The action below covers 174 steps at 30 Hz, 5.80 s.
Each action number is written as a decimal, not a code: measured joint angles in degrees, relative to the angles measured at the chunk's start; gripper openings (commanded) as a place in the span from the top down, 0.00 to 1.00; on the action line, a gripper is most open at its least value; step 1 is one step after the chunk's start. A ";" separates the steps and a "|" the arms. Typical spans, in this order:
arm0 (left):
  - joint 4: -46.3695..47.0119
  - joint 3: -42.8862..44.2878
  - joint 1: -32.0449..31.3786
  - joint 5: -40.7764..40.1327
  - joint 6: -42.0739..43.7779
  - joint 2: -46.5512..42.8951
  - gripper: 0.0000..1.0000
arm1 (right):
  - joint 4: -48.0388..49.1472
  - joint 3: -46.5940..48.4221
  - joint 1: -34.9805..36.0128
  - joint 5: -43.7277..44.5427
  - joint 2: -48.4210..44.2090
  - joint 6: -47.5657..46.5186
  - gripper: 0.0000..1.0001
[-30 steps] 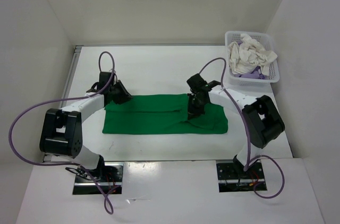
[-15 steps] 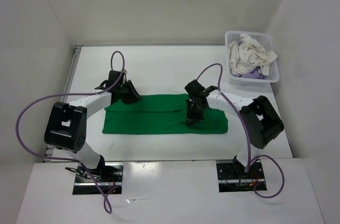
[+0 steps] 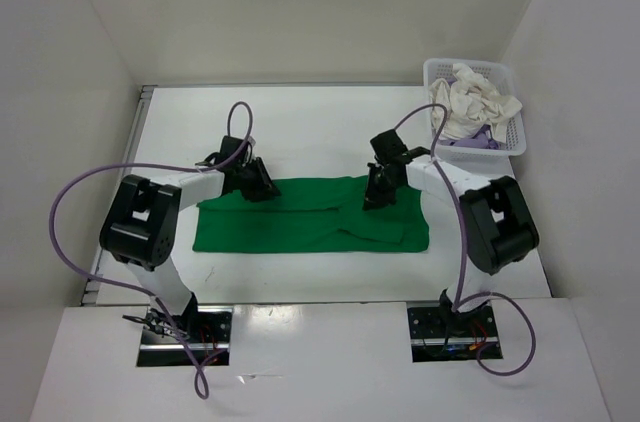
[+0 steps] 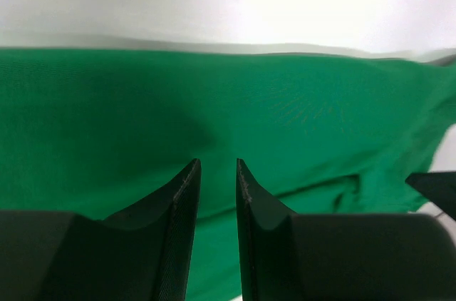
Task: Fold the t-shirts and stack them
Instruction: Rotate the tshirt 90 degrees
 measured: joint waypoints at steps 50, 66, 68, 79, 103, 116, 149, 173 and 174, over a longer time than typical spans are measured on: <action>-10.54 -7.39 7.96 3.74 3.85 -23.39 0.87 | 19.15 5.05 19.39 -6.10 6.16 15.13 0.56; -11.89 -8.24 7.96 2.95 4.74 -25.97 0.83 | 32.15 10.88 21.88 -3.21 23.08 29.62 0.70; -11.91 -8.24 7.96 3.06 4.72 -25.97 0.83 | 32.79 11.63 21.90 -3.19 24.15 30.64 0.87; -12.07 -7.30 7.96 3.39 6.21 -23.58 0.76 | 27.98 5.38 19.80 -3.30 17.38 24.41 1.00; -27.02 -12.11 -5.31 5.33 4.63 -23.08 0.63 | 8.68 -14.58 1.77 -10.62 -6.80 5.92 0.85; -21.38 -2.23 -5.31 7.08 3.48 -17.57 1.00 | 6.69 20.46 -9.29 0.26 12.31 -1.68 0.97; -24.46 -10.62 -5.29 4.39 0.46 -19.65 0.24 | -14.95 92.08 -9.92 0.59 61.31 -6.49 0.87; -25.31 -22.38 -7.45 8.81 -5.60 -22.71 0.41 | 1.95 -19.74 4.66 -8.70 -16.04 7.21 0.54; -24.98 -22.38 -7.45 9.40 -5.68 -22.21 0.41 | 2.23 -21.03 5.66 -8.92 -17.05 8.85 0.54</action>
